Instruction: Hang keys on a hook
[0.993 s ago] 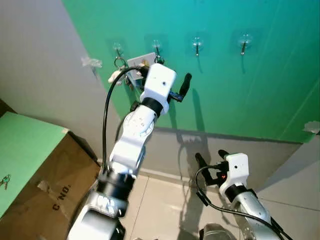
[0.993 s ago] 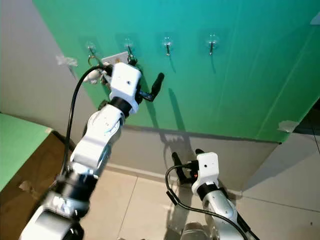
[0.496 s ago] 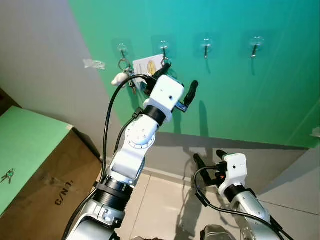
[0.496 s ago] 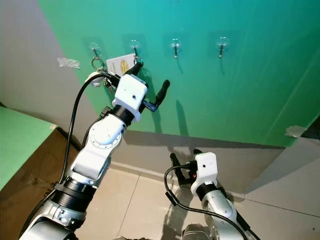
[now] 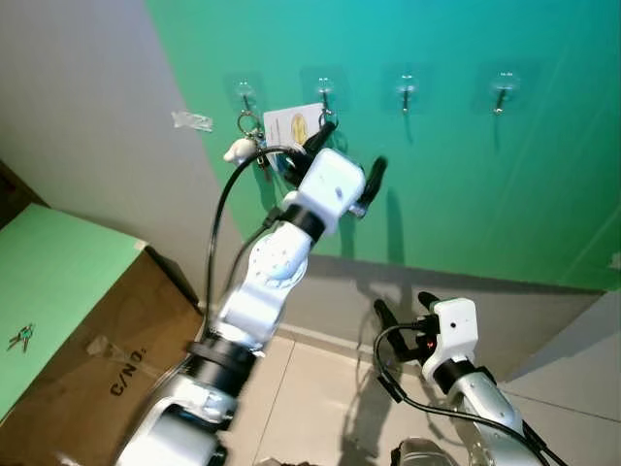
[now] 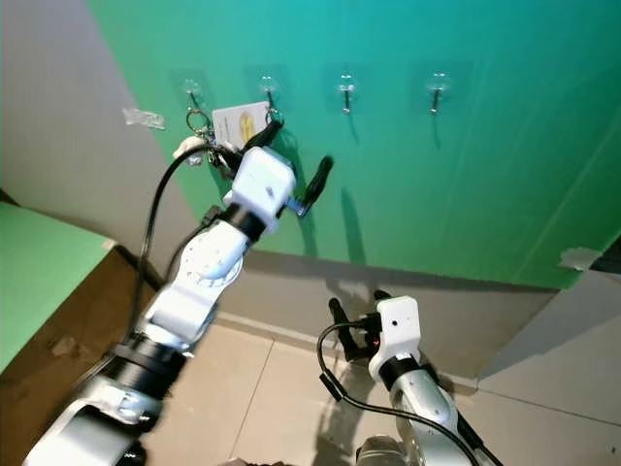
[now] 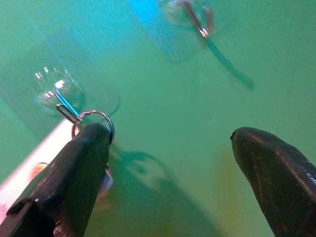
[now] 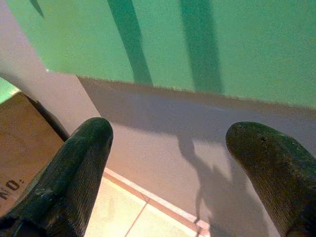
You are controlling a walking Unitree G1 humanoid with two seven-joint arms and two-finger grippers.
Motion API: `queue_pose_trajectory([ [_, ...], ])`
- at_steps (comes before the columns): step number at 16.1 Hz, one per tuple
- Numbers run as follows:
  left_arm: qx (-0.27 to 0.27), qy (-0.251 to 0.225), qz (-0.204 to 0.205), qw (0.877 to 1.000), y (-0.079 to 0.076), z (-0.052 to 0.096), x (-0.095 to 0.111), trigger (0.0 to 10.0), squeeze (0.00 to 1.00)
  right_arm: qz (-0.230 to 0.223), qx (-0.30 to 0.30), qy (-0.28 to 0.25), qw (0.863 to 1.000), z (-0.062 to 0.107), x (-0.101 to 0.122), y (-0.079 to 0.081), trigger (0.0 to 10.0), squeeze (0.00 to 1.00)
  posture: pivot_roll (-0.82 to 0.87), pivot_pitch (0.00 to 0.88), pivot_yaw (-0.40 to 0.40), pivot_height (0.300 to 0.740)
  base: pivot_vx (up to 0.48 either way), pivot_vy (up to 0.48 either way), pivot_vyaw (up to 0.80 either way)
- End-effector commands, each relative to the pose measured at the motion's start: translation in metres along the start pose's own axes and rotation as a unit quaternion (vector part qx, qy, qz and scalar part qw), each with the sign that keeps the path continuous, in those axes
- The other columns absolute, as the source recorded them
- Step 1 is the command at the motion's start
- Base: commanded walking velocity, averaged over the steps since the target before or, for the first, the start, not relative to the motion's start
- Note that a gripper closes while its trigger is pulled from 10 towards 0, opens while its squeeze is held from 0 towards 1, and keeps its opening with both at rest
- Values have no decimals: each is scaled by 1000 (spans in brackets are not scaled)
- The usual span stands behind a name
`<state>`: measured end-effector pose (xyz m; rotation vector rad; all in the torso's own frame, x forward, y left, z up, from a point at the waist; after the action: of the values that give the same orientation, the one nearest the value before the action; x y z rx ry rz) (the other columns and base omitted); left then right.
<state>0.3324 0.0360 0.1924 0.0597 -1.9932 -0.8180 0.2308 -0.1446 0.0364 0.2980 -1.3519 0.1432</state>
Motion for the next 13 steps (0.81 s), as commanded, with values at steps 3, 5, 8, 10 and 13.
queue_pose_trajectory([
  [3,-9,-30,-67,997,-9,8,0,10000,0,-3,2,5,1000,0,-2,3,10000,0,-333,74,170,740,0,0,0],
  [5,9,-34,-68,997,-6,14,-4,10000,0,-2,1,5,1000,1,-2,2,10000,0,-333,71,169,740,0,0,0],
  [8,27,22,-14,999,-5,21,-26,10000,0,-1,1,6,1000,1,-3,1,10000,0,-334,69,166,740,0,0,0],
  [10,41,96,100,990,-3,27,-47,10000,0,0,1,7,1000,2,-3,0,10000,0,-333,67,164,740,0,0,0],
  [13,69,176,233,954,-8,58,-73,10000,0,-7,-6,9,1000,0,-3,-3,10000,0,-314,67,156,740,0,0,0],
])
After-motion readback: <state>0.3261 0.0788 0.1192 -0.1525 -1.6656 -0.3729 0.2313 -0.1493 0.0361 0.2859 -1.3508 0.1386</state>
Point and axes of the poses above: a point about 5 cm out from each wrist's last joint towards the gripper, its own z axis pointing back from the gripper into the wrist, its own x axis along the axis of the wrist's last joint, y = z × x, the point moved 1 cm from there along -z, pointing out of the wrist towards the gripper, and after that the axes turned 3 degrees about -z, right-handed, at the moved point
